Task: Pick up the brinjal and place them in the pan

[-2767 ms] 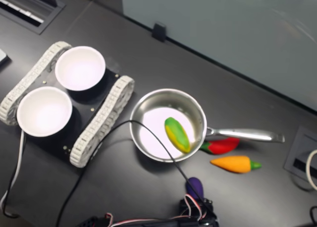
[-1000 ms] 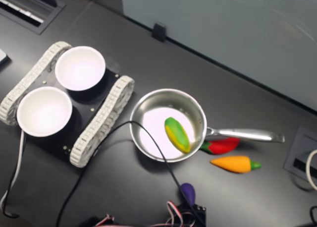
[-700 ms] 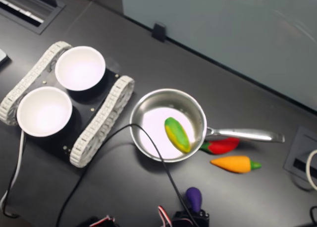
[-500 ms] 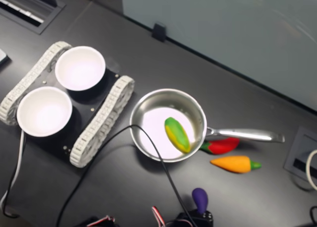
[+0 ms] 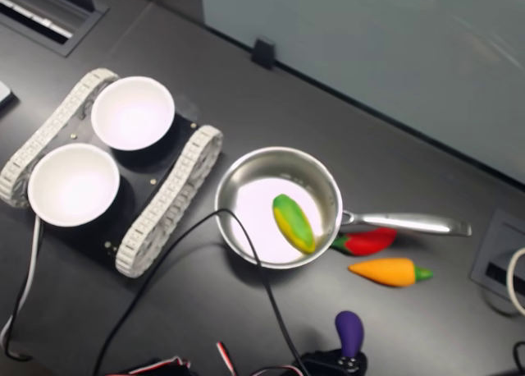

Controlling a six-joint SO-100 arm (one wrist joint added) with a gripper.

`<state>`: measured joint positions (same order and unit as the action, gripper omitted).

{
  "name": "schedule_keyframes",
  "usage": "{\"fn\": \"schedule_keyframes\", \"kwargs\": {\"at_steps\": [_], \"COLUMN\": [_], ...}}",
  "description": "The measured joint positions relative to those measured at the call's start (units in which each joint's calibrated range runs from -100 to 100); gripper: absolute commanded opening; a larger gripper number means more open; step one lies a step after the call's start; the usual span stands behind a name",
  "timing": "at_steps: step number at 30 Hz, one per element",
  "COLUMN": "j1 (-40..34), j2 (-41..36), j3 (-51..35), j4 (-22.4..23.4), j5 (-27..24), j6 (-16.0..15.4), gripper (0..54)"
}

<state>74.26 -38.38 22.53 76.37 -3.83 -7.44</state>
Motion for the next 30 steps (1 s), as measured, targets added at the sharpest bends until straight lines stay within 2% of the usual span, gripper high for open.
{"fn": "schedule_keyframes", "kwargs": {"at_steps": [8,13,21,26,30], "j1": [-3.19,-8.14,-14.30,-19.91,-24.31], "j2": [-3.28,-3.62,-7.58,-7.91,-7.91], "j3": [0.00,-3.98,-8.33,-10.77,-11.67], "j4": [-1.87,-3.91,-3.91,-3.91,-4.33], "j5": [-0.10,-0.59,-1.95,-2.34,-2.30], "j6": [0.55,2.02,2.66,4.22,4.32], "gripper": [0.2,0.2,0.2,0.2,0.2]}}
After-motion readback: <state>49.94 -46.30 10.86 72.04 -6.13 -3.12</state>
